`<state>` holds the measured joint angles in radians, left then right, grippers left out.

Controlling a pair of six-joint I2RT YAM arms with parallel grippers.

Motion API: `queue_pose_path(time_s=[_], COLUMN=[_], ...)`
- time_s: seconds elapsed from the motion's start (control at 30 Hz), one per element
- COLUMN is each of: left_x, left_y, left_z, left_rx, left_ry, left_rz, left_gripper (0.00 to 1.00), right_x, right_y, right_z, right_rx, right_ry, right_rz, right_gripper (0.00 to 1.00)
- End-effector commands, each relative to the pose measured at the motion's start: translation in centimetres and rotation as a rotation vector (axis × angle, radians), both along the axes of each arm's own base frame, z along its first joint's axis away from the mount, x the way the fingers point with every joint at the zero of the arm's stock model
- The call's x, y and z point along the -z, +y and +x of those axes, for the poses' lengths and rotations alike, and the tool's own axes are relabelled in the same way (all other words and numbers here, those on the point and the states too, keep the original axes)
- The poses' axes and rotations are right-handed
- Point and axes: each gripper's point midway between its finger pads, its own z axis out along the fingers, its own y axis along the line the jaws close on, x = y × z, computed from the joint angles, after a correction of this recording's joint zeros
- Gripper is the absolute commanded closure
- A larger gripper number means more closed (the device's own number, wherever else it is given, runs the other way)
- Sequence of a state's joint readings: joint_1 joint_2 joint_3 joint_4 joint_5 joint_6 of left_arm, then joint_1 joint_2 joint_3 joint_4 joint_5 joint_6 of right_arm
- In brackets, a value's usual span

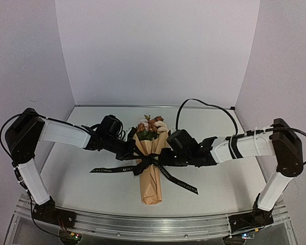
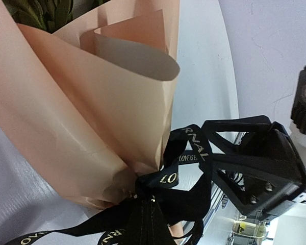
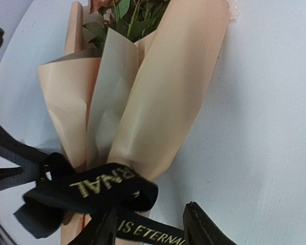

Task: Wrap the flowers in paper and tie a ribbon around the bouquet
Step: Cross the half-tied ribbon over the folded bouquet.

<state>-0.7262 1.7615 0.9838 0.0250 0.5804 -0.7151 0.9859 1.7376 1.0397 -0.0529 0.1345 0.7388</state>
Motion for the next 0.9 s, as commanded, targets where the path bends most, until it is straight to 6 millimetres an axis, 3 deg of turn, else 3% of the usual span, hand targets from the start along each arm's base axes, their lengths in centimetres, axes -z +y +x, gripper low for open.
queue_pose_path(time_s=[0.0, 0.13, 0.3, 0.53, 0.7, 0.87], left_x=[-1.8, -1.8, -1.1, -1.0, -1.6, -1.8], left_y=[-1.7, -2.2, -2.1, -1.8, -2.1, -1.5], left_z=[0.6, 0.6, 0.3, -1.2, -3.0, -3.1], left_rx=[0.019, 0.026, 0.034, 0.138, 0.253, 0.244], left_ry=[-0.017, -0.004, 0.012, 0.015, 0.055, 0.103], left_rz=[-0.041, -0.045, -0.032, -0.037, -0.076, -0.109], left_gripper=[1.00, 1.00, 1.00, 1.00, 1.00, 1.00], right_x=[-5.3, -6.5, -5.5, -5.6, -3.8, -2.3], right_y=[-0.5, 1.6, 4.4, 5.8, 7.3, 7.7], right_z=[-0.1, -2.4, -5.1, -6.0, -6.0, -5.4], right_rx=[0.017, -0.042, -0.088, -0.139, -0.202, -0.194], right_ry=[-0.049, -0.001, 0.019, -0.023, -0.022, -0.026], right_rz=[0.093, 0.144, 0.085, 0.020, -0.041, -0.097], right_gripper=[0.43, 0.39, 0.36, 0.38, 0.41, 0.46])
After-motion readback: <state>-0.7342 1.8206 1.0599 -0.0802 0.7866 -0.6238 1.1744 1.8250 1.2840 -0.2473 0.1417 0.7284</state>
